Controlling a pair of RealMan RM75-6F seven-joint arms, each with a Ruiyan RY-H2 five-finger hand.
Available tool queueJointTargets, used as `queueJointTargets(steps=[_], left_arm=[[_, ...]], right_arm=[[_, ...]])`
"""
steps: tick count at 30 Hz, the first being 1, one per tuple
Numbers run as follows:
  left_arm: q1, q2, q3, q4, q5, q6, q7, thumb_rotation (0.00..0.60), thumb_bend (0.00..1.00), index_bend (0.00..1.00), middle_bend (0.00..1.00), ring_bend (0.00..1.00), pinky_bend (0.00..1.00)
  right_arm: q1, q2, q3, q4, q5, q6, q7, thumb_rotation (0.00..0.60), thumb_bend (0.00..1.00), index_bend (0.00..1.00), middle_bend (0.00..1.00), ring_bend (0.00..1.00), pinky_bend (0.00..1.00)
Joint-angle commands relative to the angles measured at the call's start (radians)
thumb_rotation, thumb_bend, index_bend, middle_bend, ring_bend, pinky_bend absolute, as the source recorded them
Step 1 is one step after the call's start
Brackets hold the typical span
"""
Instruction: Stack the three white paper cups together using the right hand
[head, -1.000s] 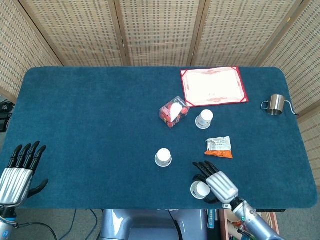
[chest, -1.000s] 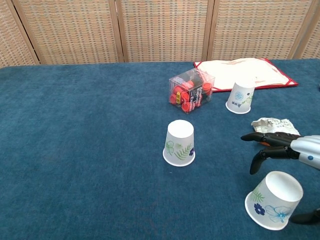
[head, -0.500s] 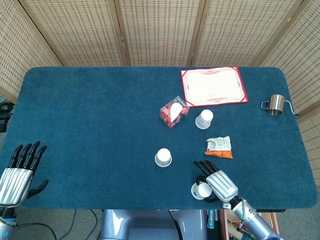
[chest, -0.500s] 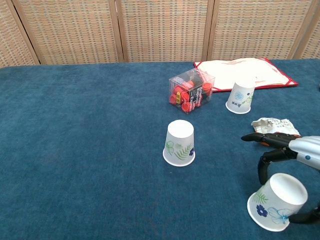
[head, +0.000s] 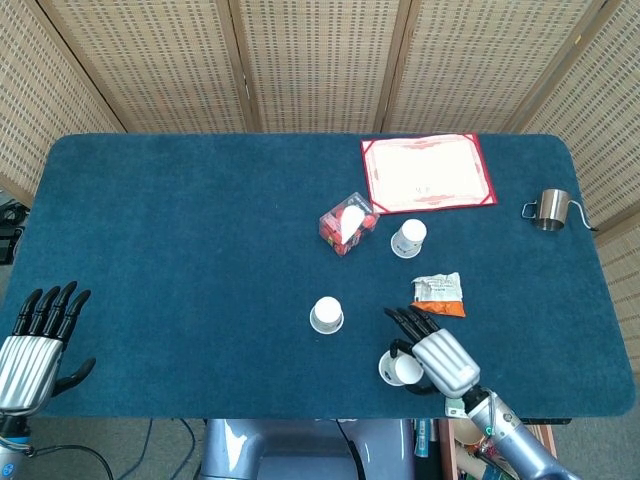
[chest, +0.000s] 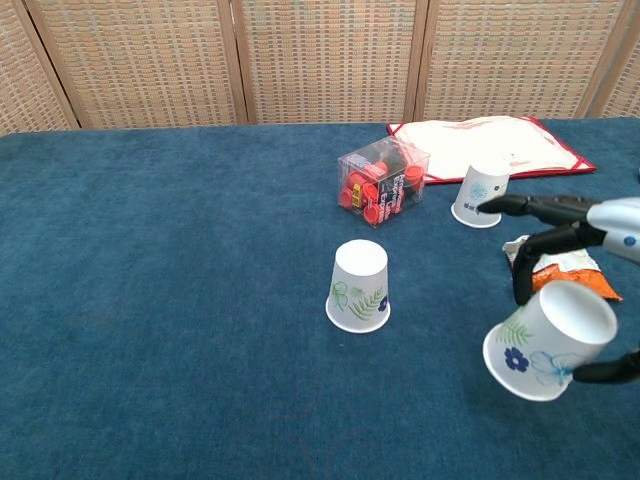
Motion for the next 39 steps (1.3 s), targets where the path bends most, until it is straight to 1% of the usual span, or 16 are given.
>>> queueJointTargets(steps=[1,5,10,13,20,31,39], left_arm=[[0.002,-0.002,0.002,0.003,0.002,0.001,0.000,0.600,0.24,0.00,0.00,0.00,0.00],[0.000,-0.003,0.000,0.006,0.001,0.000,-0.003,0.600,0.24,0.00,0.00,0.00,0.00],[0.000,-0.002,0.000,0.007,-0.001,-0.001,-0.005,0.600,0.24,0.00,0.00,0.00,0.00],[-0.001,-0.002,0.000,0.007,-0.003,-0.005,-0.005,0.600,0.24,0.00,0.00,0.00,0.00],[-0.002,-0.002,-0.001,0.008,-0.007,-0.008,-0.006,0.600,0.24,0.00,0.00,0.00,0.00],[-0.005,-0.004,-0.007,0.012,-0.022,-0.015,-0.009,0.600,0.24,0.00,0.00,0.00,0.00],[-0.008,-0.004,-0.008,0.013,-0.027,-0.020,-0.012,0.600,0.24,0.00,0.00,0.00,0.00]], right_arm=[[0.018,0.053,0.037,-0.081,0.005,0.009,-0.057,0.600,0.07,0.48,0.04,0.00,0.00],[0.034,0.074,0.070,-0.136,0.031,0.000,-0.093,0.600,0.07,0.48,0.04,0.00,0.00],[0.067,0.084,0.126,-0.190,0.085,-0.026,-0.134,0.600,0.07,0.48,0.04,0.00,0.00],[0.088,0.081,0.156,-0.205,0.124,-0.044,-0.161,0.600,0.07,0.48,0.04,0.00,0.00],[0.133,0.052,0.202,-0.203,0.206,-0.090,-0.199,0.600,0.07,0.48,0.04,0.00,0.00],[0.204,-0.029,0.241,-0.169,0.300,-0.148,-0.246,0.600,0.07,0.48,0.04,0.00,0.00],[0.230,-0.070,0.238,-0.157,0.327,-0.156,-0.274,0.600,0.07,0.48,0.04,0.00,0.00]])
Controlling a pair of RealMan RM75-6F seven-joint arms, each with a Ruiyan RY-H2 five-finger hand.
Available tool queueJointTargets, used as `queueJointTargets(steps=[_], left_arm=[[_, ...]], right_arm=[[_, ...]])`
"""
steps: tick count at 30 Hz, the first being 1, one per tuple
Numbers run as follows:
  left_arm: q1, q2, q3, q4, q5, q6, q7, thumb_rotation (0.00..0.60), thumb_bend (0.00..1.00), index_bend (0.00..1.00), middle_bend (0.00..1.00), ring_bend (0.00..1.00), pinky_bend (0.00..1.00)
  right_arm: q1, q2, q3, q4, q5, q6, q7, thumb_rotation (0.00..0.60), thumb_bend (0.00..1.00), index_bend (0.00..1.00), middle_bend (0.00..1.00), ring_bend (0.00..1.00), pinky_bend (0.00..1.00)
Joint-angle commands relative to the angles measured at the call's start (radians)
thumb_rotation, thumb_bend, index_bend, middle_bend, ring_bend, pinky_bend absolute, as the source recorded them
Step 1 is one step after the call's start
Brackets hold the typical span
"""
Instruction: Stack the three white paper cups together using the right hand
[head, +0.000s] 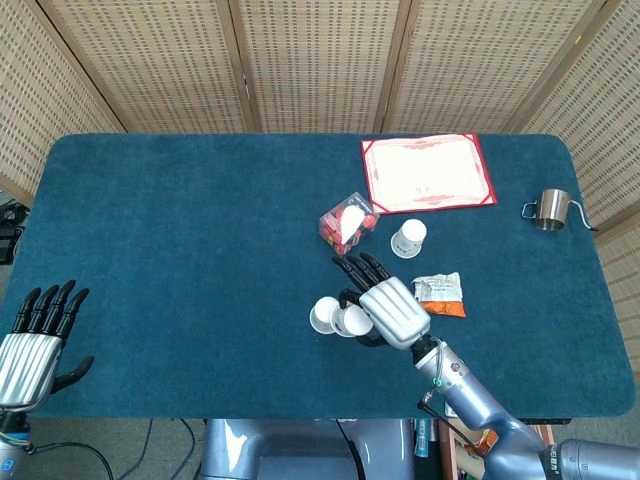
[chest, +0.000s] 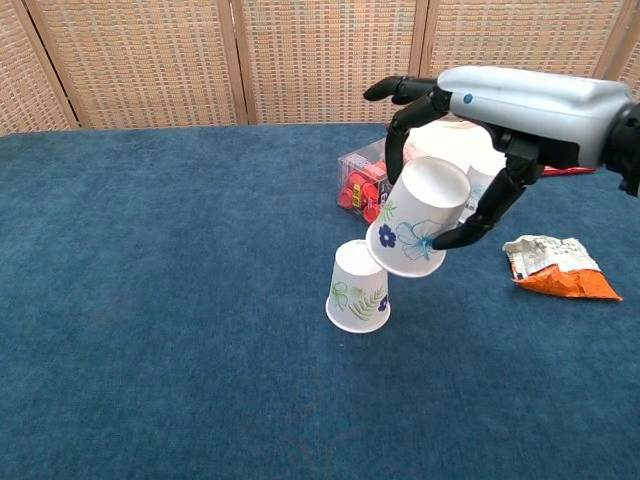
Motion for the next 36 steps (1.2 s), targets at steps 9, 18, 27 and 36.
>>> queueJointTargets(steps=[9,18,27,36], left_arm=[[-0.002,0.000,0.002,0.000,-0.003,-0.007,-0.003,0.600,0.24,0.00,0.00,0.00,0.00],[-0.007,-0.003,-0.005,0.006,-0.024,-0.015,-0.007,0.600,0.24,0.00,0.00,0.00,0.00],[-0.013,-0.009,-0.007,0.013,-0.037,-0.028,-0.011,0.600,0.24,0.00,0.00,0.00,0.00],[-0.021,-0.014,-0.010,0.022,-0.057,-0.046,-0.013,0.600,0.24,0.00,0.00,0.00,0.00]], right_arm=[[0.035,-0.048,0.009,0.026,0.042,-0.009,-0.023,0.600,0.07,0.48,0.04,0.00,0.00],[0.081,-0.100,0.024,0.078,0.086,-0.037,-0.037,0.600,0.07,0.48,0.04,0.00,0.00],[0.115,-0.147,0.030,0.146,0.127,-0.055,-0.037,0.600,0.07,0.48,0.04,0.00,0.00],[0.149,-0.188,0.032,0.210,0.150,-0.077,-0.030,0.600,0.07,0.48,0.03,0.00,0.00]])
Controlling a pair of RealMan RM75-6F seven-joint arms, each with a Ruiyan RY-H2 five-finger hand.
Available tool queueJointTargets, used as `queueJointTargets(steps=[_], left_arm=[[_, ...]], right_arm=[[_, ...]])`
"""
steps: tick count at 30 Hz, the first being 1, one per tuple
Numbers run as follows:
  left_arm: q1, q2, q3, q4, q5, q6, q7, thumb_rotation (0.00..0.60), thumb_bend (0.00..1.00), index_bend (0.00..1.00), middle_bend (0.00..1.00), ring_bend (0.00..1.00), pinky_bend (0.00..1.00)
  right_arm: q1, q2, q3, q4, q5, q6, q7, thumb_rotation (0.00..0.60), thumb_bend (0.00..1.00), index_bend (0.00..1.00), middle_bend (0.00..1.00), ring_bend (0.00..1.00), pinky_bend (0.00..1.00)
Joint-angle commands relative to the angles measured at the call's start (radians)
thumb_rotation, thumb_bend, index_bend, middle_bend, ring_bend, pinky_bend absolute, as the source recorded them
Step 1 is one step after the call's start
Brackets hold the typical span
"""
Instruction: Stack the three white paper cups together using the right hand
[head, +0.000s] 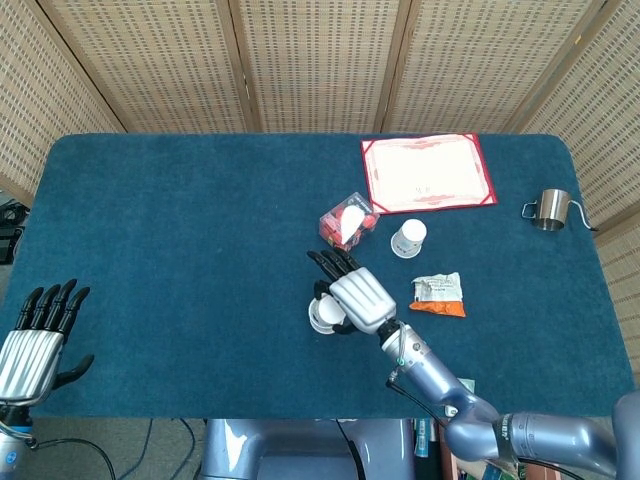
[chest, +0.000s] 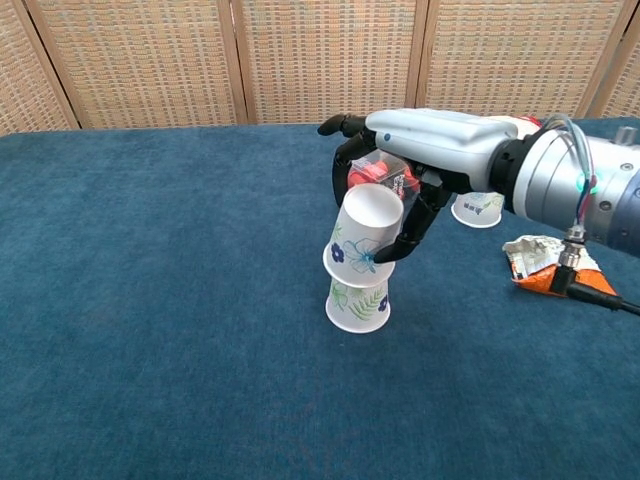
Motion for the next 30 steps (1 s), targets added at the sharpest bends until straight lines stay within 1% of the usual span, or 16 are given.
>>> queueJointTargets(steps=[1,2,3,5,6,7,8,12,16,19,23,26,30], left_arm=[[-0.003,-0.002,0.000,0.002,-0.004,-0.005,0.000,0.600,0.24,0.00,0.00,0.00,0.00],[-0.004,-0.003,0.000,0.003,-0.004,-0.007,0.000,0.600,0.24,0.00,0.00,0.00,0.00],[-0.004,-0.003,0.000,0.004,-0.004,-0.007,0.000,0.600,0.24,0.00,0.00,0.00,0.00],[-0.005,-0.004,0.000,0.005,-0.006,-0.008,0.000,0.600,0.24,0.00,0.00,0.00,0.00],[-0.005,-0.004,-0.001,0.005,-0.006,-0.008,0.000,0.600,0.24,0.00,0.00,0.00,0.00],[-0.006,-0.004,-0.001,0.005,-0.007,-0.007,0.000,0.600,0.24,0.00,0.00,0.00,0.00],[-0.006,-0.004,-0.001,0.005,-0.007,-0.007,0.000,0.600,0.24,0.00,0.00,0.00,0.00],[-0.005,-0.004,0.000,0.005,-0.005,-0.003,-0.002,0.600,0.24,0.00,0.00,0.00,0.00],[-0.003,-0.002,-0.001,0.005,-0.004,0.003,-0.005,0.600,0.24,0.00,0.00,0.00,0.00],[-0.003,-0.002,0.000,0.005,-0.002,0.004,-0.004,0.600,0.24,0.00,0.00,0.00,0.00],[-0.005,-0.005,0.002,0.003,-0.001,0.001,0.004,0.600,0.24,0.00,0.00,0.00,0.00],[-0.004,-0.007,0.003,0.002,0.000,0.002,0.011,0.600,0.24,0.00,0.00,0.00,0.00],[-0.005,-0.011,0.005,0.006,0.001,0.003,0.015,0.600,0.24,0.00,0.00,0.00,0.00]], right_arm=[[0.011,-0.016,-0.001,0.020,0.009,-0.007,0.001,0.600,0.07,0.48,0.02,0.00,0.00],[0.014,-0.021,0.000,0.028,0.013,-0.009,0.002,0.600,0.07,0.48,0.02,0.00,0.00],[0.016,-0.024,-0.001,0.032,0.015,-0.010,0.003,0.600,0.07,0.45,0.01,0.00,0.00],[0.021,-0.029,-0.004,0.040,0.019,-0.014,0.003,0.600,0.07,0.35,0.00,0.00,0.00],[0.023,-0.028,-0.008,0.044,0.022,-0.017,-0.002,0.600,0.07,0.27,0.00,0.00,0.00],[0.024,-0.027,-0.010,0.044,0.025,-0.018,-0.005,0.600,0.07,0.23,0.00,0.00,0.00],[0.024,-0.025,-0.010,0.042,0.031,-0.019,-0.007,0.600,0.07,0.22,0.00,0.00,0.00],[0.018,-0.003,-0.012,0.025,0.035,-0.006,-0.013,0.600,0.07,0.21,0.00,0.00,0.00],[0.005,0.043,-0.009,-0.013,0.039,0.015,-0.015,0.600,0.07,0.21,0.00,0.00,0.00],[-0.006,0.091,0.003,-0.041,0.039,0.039,-0.023,0.600,0.07,0.21,0.00,0.00,0.00],[-0.022,0.160,0.036,-0.061,0.056,0.079,-0.025,0.600,0.07,0.22,0.00,0.00,0.00],[-0.031,0.204,0.053,-0.052,0.077,0.089,-0.021,0.600,0.07,0.25,0.00,0.00,0.00],[-0.032,0.246,0.071,-0.014,0.113,0.084,-0.015,0.600,0.07,0.25,0.00,0.00,0.00]])
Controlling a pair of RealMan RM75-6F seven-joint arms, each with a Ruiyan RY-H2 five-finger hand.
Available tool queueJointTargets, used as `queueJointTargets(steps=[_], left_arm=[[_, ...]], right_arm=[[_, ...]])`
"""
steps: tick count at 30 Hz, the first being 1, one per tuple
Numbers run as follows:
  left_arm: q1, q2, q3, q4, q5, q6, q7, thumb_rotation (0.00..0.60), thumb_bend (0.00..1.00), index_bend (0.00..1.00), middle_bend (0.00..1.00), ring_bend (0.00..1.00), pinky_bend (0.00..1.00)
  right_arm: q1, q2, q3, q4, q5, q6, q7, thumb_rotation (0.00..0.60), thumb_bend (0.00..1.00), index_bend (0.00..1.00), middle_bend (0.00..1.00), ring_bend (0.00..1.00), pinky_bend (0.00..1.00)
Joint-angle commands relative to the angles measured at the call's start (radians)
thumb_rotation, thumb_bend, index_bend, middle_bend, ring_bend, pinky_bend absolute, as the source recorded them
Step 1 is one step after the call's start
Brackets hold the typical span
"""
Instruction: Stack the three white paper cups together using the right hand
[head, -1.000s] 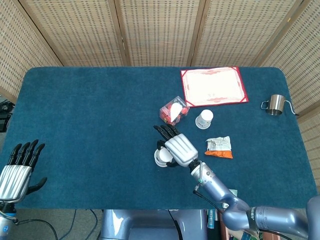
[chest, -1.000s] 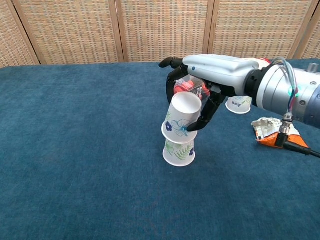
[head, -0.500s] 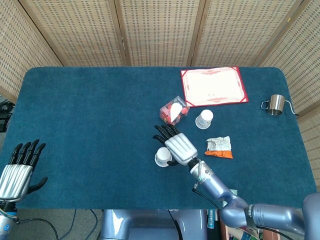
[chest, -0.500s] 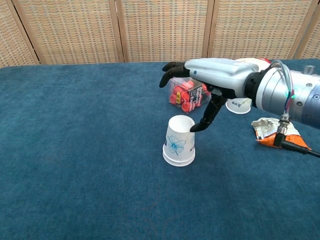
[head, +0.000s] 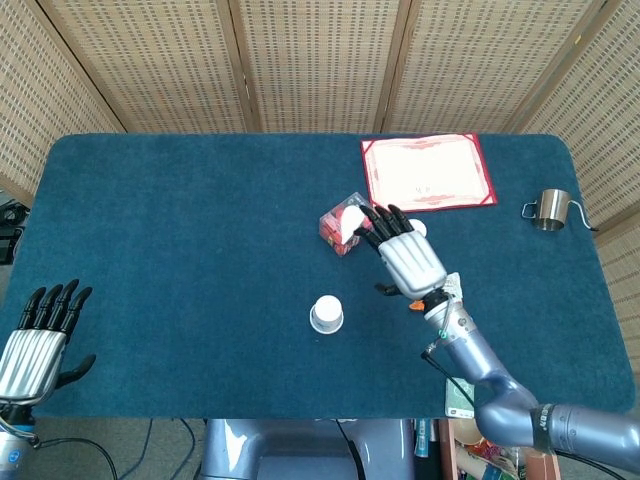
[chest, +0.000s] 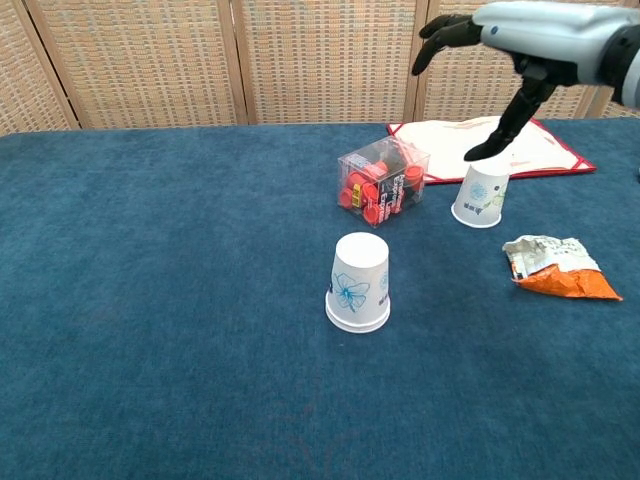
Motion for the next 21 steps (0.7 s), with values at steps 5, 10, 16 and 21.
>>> queueJointTargets(steps=[5,10,16,21], left_arm=[[-0.001,-0.005,0.001,0.001,0.001,0.000,0.014,0.600,0.24,0.00,0.00,0.00,0.00],[0.000,-0.006,0.002,-0.002,0.007,0.006,0.018,0.600,0.24,0.00,0.00,0.00,0.00],[-0.005,-0.009,0.000,0.002,-0.003,-0.005,0.020,0.600,0.24,0.00,0.00,0.00,0.00],[-0.007,-0.010,0.001,0.003,-0.004,-0.009,0.022,0.600,0.24,0.00,0.00,0.00,0.00]], right_arm=[[0.011,0.039,0.035,0.090,0.082,-0.033,0.026,0.600,0.07,0.25,0.00,0.00,0.00],[0.038,0.027,0.035,0.173,0.137,-0.080,0.020,0.600,0.07,0.26,0.00,0.00,0.00],[0.073,-0.018,0.026,0.290,0.193,-0.137,0.020,0.600,0.07,0.28,0.00,0.00,0.00],[0.109,-0.068,0.017,0.384,0.224,-0.190,0.021,0.600,0.07,0.29,0.00,0.00,0.00]])
